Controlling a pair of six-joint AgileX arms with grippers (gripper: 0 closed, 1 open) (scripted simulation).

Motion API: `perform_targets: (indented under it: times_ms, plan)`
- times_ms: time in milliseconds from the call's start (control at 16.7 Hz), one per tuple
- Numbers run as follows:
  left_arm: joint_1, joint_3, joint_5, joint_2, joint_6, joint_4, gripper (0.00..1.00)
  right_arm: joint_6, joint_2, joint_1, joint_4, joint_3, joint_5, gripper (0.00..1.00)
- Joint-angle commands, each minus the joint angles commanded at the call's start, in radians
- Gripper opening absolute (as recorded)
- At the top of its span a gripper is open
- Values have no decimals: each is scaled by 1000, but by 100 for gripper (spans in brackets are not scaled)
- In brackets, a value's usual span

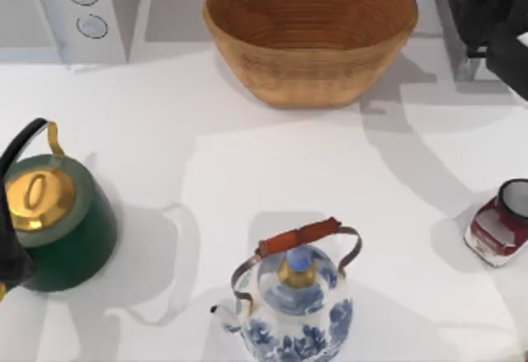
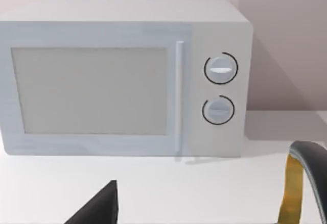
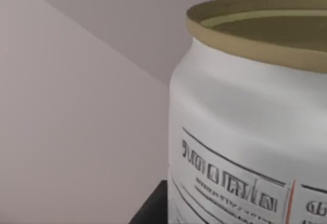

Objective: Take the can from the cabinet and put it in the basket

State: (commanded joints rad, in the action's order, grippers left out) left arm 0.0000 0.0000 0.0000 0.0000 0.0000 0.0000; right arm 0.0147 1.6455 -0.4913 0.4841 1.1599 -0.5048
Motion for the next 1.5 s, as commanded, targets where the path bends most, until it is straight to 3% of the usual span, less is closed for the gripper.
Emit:
perform_targets:
  times_ms: [420,1440,1500]
  plan:
    - [0,0,0,0,0,0,100,2,429,-123,122,297,-131,0]
    - [0,0,0,0,0,0,100,1,541,-105,126,408,-114,0]
    - [0,0,0,0,0,0,100,1,541,-105,126,408,-114,8]
